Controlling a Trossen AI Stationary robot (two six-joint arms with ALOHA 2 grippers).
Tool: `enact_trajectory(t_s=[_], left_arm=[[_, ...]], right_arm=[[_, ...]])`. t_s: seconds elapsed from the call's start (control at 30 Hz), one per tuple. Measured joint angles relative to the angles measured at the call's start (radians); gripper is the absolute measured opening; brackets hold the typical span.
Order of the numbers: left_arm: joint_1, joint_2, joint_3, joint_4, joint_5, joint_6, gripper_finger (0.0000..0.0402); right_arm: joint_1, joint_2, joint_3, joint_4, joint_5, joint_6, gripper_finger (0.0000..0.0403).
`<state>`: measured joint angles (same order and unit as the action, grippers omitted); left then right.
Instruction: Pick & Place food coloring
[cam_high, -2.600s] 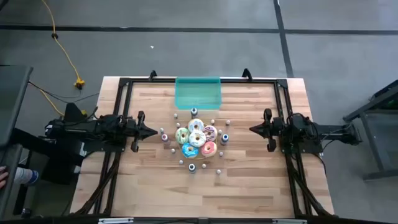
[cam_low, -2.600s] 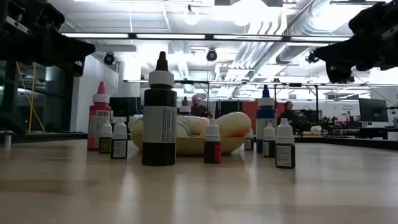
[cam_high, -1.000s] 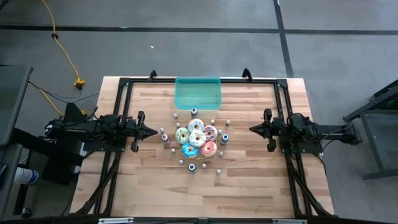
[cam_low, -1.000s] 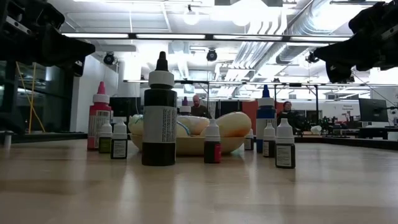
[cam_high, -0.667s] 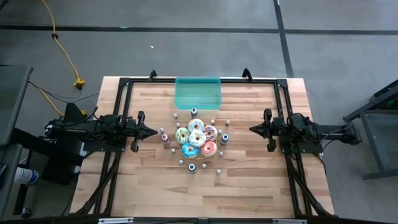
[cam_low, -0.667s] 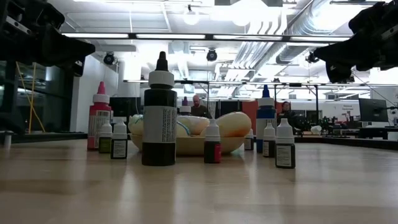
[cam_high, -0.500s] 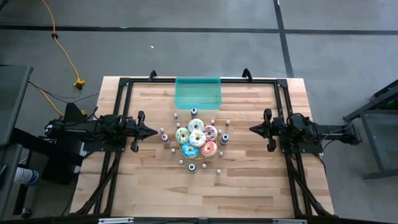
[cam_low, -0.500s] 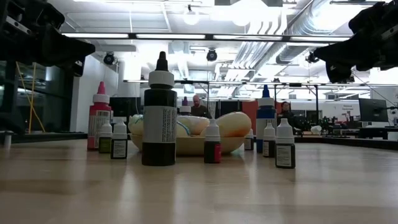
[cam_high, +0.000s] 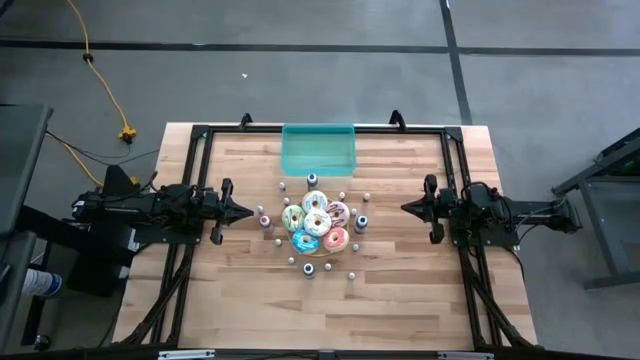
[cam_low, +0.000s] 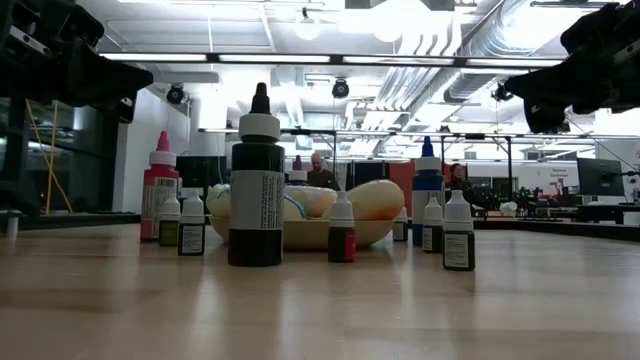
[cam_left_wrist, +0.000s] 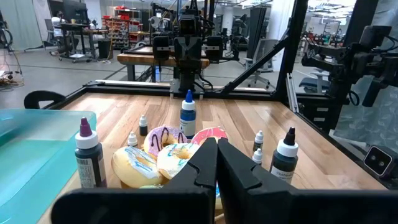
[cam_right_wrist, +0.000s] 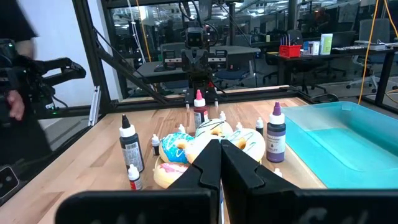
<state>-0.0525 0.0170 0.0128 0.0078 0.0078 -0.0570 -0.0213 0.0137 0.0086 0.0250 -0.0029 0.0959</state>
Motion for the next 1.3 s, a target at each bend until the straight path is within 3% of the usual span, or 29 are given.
enact_trajectory(t_s=[0.63,0.93,1.3], left_arm=[[0.000,0.000,0.001,0.003,-0.048,-0.011,0.0000],[0.000,0.000,0.074,-0.030,-0.051,-0.055,0.0000],[0.000,0.000,0.255,-0.313,-0.024,-0.045,0.0014]], right_arm=[[0.000,0.000,0.000,0.000,0.000,0.000,0.0000],[0.000,0.000,0.000,0.000,0.000,0.000,0.0000],[0.000,0.000,0.000,0.000,0.000,0.000,0.0000]])
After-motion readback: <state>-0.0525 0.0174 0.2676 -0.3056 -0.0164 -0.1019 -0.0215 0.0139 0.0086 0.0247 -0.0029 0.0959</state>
